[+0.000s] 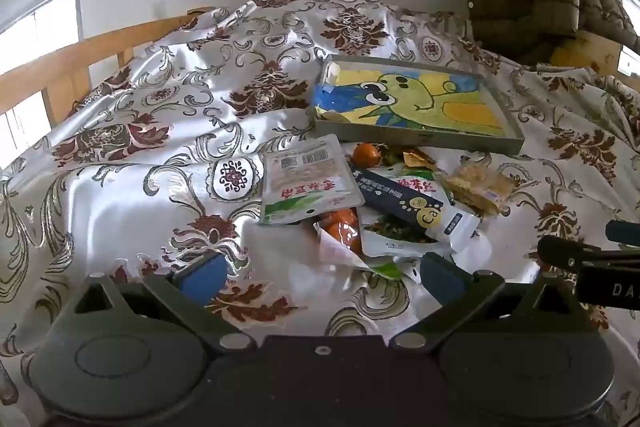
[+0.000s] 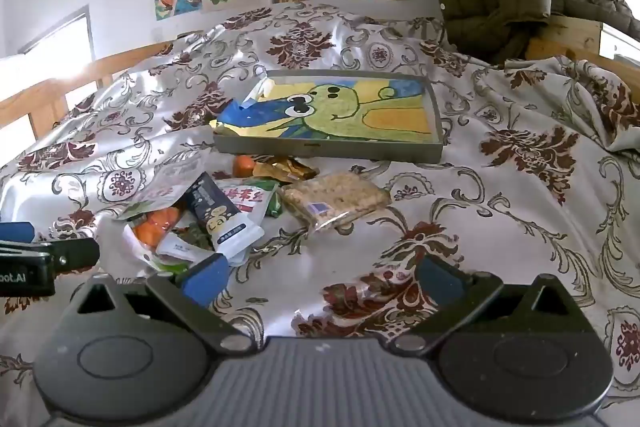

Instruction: Organize snacks

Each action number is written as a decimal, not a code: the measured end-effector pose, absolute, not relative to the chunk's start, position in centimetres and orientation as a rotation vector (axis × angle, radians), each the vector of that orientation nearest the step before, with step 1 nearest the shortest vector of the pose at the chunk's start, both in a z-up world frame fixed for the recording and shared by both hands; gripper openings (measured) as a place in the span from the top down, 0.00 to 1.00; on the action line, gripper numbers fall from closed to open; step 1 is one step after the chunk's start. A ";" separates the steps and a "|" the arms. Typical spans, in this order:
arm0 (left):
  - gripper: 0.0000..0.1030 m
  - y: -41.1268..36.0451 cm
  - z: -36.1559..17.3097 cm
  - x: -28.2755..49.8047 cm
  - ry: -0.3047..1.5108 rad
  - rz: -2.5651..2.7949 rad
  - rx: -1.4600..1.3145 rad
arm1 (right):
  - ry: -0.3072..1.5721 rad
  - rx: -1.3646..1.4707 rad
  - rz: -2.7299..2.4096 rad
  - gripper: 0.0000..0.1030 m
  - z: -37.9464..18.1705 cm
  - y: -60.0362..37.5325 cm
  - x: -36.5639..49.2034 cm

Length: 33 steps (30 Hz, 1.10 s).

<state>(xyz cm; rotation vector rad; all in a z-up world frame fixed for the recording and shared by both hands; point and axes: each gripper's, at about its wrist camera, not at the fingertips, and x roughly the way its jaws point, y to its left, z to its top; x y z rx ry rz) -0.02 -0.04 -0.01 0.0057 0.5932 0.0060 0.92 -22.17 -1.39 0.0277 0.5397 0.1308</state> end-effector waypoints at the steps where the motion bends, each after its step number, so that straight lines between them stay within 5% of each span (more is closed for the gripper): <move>1: 0.01 0.0 0.0 0.0 0.593 0.008 0.006 | 0.540 0.028 0.130 0.00 -1.4 -22.2 0.9; 33: 0.01 0.5 -0.8 0.1 0.616 0.016 0.008 | 0.544 0.033 0.132 0.00 -1.5 -22.2 1.1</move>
